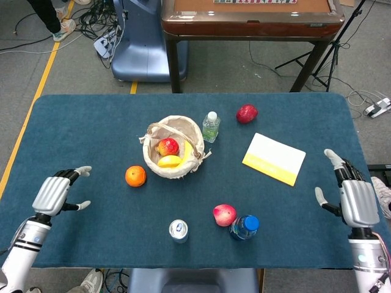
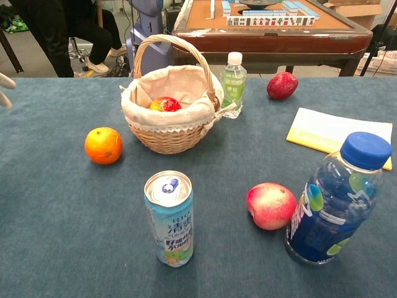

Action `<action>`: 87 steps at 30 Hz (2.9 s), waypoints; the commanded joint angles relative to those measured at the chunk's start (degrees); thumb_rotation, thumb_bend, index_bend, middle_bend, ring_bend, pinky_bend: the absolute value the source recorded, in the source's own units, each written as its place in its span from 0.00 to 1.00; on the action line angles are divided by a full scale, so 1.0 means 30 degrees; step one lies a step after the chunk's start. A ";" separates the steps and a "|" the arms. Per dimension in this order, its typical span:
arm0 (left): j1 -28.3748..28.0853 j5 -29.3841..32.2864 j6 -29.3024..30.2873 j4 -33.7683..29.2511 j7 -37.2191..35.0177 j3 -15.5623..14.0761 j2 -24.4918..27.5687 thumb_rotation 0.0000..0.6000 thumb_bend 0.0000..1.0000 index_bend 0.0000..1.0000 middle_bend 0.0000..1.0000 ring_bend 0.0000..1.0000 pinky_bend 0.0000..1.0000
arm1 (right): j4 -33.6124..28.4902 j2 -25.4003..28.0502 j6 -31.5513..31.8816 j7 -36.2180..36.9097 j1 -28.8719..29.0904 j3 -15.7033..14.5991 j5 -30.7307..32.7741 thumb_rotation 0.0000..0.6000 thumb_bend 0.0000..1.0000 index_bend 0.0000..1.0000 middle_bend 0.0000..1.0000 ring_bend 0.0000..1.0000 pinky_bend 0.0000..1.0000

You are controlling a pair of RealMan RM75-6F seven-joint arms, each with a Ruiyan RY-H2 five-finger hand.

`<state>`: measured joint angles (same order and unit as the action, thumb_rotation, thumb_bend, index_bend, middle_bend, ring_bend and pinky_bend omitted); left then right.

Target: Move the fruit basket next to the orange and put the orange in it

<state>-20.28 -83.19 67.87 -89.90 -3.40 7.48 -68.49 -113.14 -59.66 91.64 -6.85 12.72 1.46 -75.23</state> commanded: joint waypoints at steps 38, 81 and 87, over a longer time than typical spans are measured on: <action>-0.7562 1.3422 -0.5136 0.3951 1.0157 0.2031 -0.7395 1.00 0.07 0.27 0.25 0.31 0.31 | 0.1172 0.0950 -0.0461 0.3501 -0.3020 0.1279 -0.0071 1.00 0.38 0.02 0.15 0.12 0.26; -0.5381 0.8779 -0.2356 -0.2748 0.3720 0.3933 -0.1721 1.00 0.07 0.48 0.54 0.47 0.41 | 0.1767 0.0527 -0.1441 0.4408 -0.3316 0.2262 -0.0383 1.00 0.38 0.02 0.15 0.12 0.29; -0.6638 0.9113 -0.2325 -0.2771 0.5240 0.4007 -0.3029 1.00 0.07 0.46 0.54 0.47 0.41 | 0.1886 0.0592 -0.1569 0.4635 -0.3343 0.2356 -0.0342 1.00 0.38 0.02 0.15 0.12 0.29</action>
<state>-38.86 -56.51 60.91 -98.33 10.64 19.39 -76.26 -107.49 -57.89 86.94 7.05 2.69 8.52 -76.25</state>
